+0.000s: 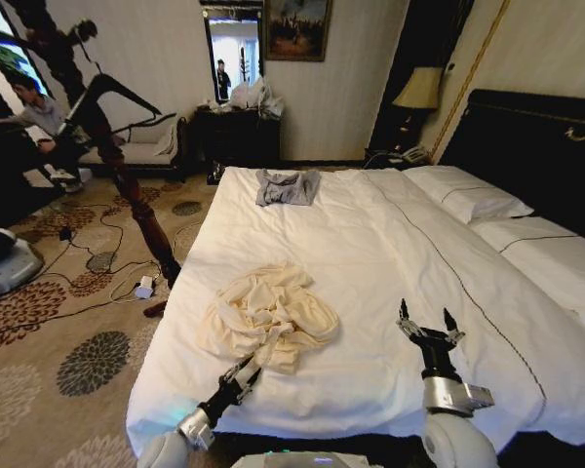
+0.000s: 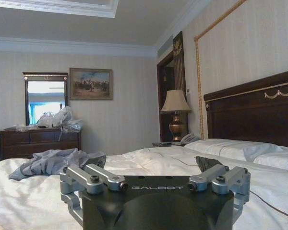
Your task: Pick up the clothes from the bed and hang them on the clothes hanger.
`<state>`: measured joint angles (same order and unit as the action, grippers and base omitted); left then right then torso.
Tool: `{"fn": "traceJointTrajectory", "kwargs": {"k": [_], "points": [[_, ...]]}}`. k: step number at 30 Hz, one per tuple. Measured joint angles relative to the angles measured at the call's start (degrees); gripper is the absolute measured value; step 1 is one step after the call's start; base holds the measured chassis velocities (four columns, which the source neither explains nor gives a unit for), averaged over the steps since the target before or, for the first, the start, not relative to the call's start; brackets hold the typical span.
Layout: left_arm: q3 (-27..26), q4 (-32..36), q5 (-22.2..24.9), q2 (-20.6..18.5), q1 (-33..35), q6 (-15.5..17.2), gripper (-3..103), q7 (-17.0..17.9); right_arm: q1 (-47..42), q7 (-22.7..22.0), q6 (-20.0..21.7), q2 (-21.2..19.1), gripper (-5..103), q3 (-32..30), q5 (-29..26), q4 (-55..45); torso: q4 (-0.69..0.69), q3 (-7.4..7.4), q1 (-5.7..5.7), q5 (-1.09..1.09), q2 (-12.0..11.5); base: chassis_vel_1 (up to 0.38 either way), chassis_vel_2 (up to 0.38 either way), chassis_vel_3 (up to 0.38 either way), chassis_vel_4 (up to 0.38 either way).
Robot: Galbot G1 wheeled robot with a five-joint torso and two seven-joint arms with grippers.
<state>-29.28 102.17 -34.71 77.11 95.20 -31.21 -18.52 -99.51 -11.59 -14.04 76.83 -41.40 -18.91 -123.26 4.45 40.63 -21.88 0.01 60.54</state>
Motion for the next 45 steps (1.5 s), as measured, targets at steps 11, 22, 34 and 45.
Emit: {"fn": "traceJointTrajectory", "kwargs": {"k": [11,22,34,45], "points": [[-1.7,0.8,0.2,0.7,2.0,-1.3,1,-0.1,-0.5,-0.1,-1.1,0.1,100,-0.3,0.2,0.4,0.0,0.0,0.0,-0.01,0.0,0.0,0.0,0.0,0.0],[-8.5,5.4,3.7,-6.0,10.9,-2.3,0,0.1,-0.2,-0.5,-1.5,0.1,100,-0.6,-0.5,0.4,0.01,0.0,0.0,-0.02,0.0,0.0,0.0,0.0,0.0],[-28.3,10.3,8.6,-9.8,26.0,-11.4,0,0.2,1.0,-0.8,-1.8,-0.5,100,-1.0,-1.9,1.2,0.0,0.0,0.0,-0.02,0.0,0.0,0.0,0.0,0.0],[-40.1,6.2,12.1,-9.9,31.0,-16.2,0,0.2,1.2,-0.1,-1.8,-0.7,100,0.2,-2.4,1.6,0.0,0.0,0.0,0.0,0.0,0.0,0.0,0.0,0.0]]}}
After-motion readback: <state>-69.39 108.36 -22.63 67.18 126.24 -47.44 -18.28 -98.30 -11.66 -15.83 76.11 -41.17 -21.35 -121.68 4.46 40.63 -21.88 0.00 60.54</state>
